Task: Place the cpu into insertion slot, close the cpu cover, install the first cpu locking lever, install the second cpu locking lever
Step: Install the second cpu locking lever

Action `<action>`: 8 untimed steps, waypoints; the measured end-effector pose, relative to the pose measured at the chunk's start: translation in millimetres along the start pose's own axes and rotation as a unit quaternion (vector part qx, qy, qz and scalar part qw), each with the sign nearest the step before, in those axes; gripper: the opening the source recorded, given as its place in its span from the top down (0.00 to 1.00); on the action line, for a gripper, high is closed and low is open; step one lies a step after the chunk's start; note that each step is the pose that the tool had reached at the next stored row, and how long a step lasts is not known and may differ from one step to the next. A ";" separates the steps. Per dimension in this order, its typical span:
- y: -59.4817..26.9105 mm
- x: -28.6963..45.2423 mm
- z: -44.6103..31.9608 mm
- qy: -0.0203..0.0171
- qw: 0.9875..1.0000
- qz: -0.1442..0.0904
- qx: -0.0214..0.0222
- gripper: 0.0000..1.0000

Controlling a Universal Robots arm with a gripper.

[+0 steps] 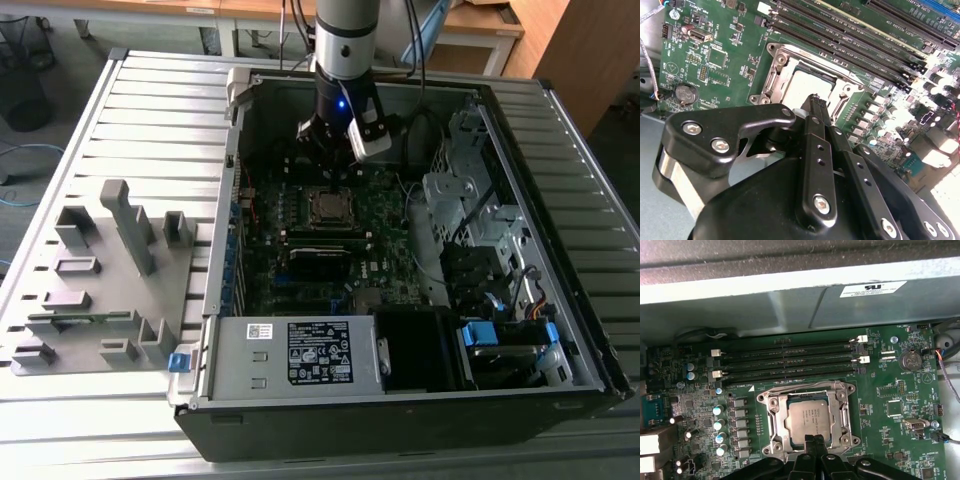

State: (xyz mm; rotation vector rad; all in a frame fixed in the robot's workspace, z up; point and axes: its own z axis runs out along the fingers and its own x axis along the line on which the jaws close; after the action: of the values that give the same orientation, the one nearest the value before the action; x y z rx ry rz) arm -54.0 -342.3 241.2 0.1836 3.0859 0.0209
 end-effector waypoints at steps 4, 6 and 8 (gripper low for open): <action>0.0 -0.1 -1.5 0.000 1.000 0.000 0.000 0.90; 0.0 -0.1 -2.2 0.000 1.000 0.000 0.000 0.90; 0.0 -0.1 -2.2 0.000 1.000 0.000 0.000 0.90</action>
State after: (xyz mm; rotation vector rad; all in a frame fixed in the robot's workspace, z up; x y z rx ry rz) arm -54.0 -342.3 243.4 0.1836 3.0858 0.0211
